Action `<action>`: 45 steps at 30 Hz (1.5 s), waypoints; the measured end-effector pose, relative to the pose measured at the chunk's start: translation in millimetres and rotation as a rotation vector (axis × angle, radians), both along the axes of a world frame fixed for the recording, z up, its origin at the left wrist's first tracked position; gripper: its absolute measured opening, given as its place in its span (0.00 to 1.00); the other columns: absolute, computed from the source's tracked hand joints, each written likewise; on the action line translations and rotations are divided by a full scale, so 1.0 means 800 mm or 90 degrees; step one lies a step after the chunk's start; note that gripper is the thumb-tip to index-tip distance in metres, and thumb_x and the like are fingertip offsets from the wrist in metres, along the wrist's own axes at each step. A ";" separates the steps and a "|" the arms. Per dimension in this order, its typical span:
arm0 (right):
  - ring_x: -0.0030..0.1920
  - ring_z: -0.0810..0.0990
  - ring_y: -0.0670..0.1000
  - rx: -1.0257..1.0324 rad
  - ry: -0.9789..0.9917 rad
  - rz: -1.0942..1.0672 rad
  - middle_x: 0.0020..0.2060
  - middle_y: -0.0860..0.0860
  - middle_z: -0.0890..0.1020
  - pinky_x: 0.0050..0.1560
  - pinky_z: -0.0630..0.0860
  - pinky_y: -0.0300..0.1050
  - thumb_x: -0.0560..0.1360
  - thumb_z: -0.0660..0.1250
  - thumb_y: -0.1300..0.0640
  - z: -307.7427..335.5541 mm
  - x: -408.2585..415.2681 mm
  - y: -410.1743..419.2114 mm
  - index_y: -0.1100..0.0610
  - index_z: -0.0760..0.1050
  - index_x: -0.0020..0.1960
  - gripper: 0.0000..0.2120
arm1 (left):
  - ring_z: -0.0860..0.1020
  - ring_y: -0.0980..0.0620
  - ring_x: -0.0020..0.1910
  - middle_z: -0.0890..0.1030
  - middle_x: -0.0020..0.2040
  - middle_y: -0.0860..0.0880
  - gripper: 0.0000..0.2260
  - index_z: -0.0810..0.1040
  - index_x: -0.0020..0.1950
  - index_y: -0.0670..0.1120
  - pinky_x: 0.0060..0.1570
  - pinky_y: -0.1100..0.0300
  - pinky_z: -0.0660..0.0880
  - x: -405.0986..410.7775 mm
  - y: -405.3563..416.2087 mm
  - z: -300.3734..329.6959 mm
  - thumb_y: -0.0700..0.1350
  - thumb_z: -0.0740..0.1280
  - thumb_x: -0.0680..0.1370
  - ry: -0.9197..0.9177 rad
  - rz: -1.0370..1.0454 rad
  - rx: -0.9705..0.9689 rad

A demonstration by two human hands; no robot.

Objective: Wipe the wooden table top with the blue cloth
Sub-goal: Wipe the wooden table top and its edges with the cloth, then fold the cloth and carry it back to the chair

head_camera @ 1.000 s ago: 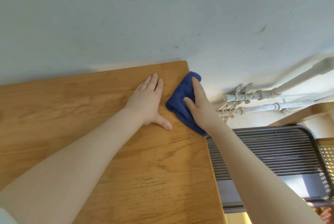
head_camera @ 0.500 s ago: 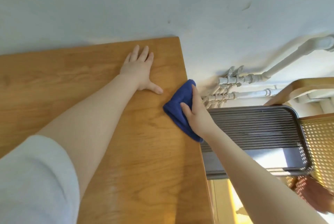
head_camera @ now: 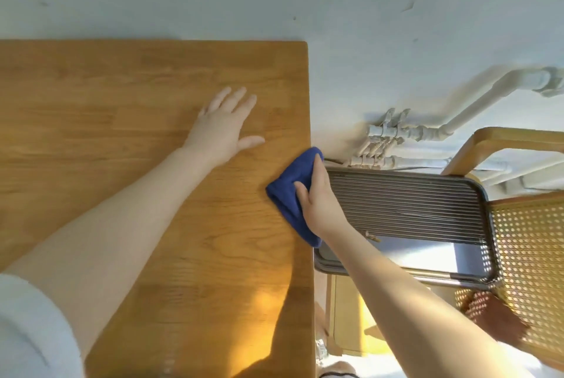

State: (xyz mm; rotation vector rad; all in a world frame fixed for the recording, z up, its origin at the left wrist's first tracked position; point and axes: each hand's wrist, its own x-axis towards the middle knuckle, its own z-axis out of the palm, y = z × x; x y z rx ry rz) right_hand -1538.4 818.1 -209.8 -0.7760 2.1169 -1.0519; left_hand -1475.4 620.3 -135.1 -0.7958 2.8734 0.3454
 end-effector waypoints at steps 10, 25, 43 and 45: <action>0.75 0.45 0.48 -0.088 -0.023 0.045 0.75 0.54 0.46 0.73 0.45 0.40 0.78 0.57 0.56 -0.003 0.082 0.081 0.60 0.39 0.75 0.34 | 0.52 0.52 0.72 0.53 0.72 0.51 0.51 0.49 0.77 0.50 0.70 0.56 0.57 0.155 0.161 0.011 0.67 0.70 0.64 -0.146 -0.053 0.071; 0.72 0.55 0.59 -0.104 0.416 0.340 0.71 0.58 0.64 0.72 0.48 0.48 0.80 0.49 0.49 -0.024 0.156 0.189 0.63 0.58 0.71 0.25 | 0.39 0.48 0.76 0.42 0.78 0.50 0.51 0.48 0.77 0.47 0.72 0.51 0.37 0.224 0.220 -0.024 0.65 0.71 0.65 -0.142 0.072 -0.037; 0.47 0.72 0.51 -0.125 0.065 0.560 0.47 0.51 0.76 0.47 0.67 0.45 0.74 0.66 0.60 0.124 0.287 0.013 0.54 0.69 0.53 0.09 | 0.74 0.53 0.59 0.75 0.61 0.51 0.23 0.67 0.67 0.51 0.60 0.57 0.70 0.419 0.263 0.037 0.53 0.66 0.74 0.342 0.463 0.387; 0.46 0.74 0.50 -0.155 0.060 0.612 0.48 0.50 0.76 0.45 0.70 0.45 0.73 0.67 0.57 0.151 0.314 -0.005 0.54 0.69 0.52 0.10 | 0.77 0.52 0.49 0.77 0.52 0.51 0.18 0.70 0.61 0.46 0.47 0.62 0.73 0.435 0.258 0.054 0.48 0.68 0.74 0.378 0.560 0.282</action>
